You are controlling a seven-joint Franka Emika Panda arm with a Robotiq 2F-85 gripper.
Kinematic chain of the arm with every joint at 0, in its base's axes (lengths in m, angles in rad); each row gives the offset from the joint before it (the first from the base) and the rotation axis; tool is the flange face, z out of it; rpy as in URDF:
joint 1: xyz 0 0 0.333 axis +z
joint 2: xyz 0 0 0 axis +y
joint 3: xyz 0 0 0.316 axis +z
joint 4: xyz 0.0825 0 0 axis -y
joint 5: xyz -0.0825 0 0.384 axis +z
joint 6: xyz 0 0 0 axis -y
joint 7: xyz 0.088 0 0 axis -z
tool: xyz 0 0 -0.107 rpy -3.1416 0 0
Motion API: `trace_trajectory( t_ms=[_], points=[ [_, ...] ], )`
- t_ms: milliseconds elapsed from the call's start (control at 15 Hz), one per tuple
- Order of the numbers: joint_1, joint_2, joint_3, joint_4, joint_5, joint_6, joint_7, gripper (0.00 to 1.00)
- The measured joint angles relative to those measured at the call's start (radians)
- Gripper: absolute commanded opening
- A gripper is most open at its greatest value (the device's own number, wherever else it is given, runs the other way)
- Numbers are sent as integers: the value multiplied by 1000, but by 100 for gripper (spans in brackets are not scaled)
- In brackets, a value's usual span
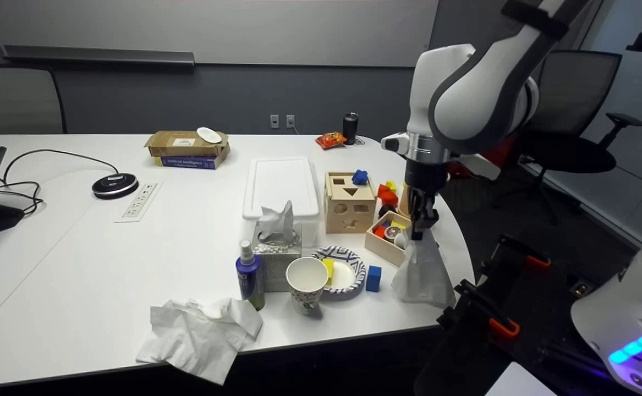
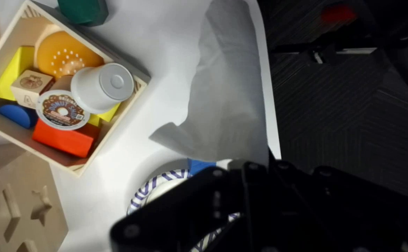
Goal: Take a tissue out of the box and wipe the table
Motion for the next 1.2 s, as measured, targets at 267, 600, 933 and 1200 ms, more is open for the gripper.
trace_trajectory(
  t_ms=[267, 600, 933, 1200],
  points=[
    [-11, 162, 17, 5, -44, 145, 39, 0],
    [-25, 339, -52, 28, -269, 262, 123, 0],
    [58, 531, -255, 131, -424, 375, 221, 0],
    [70, 616, -247, 213, -426, 387, 299, 0]
  ],
)
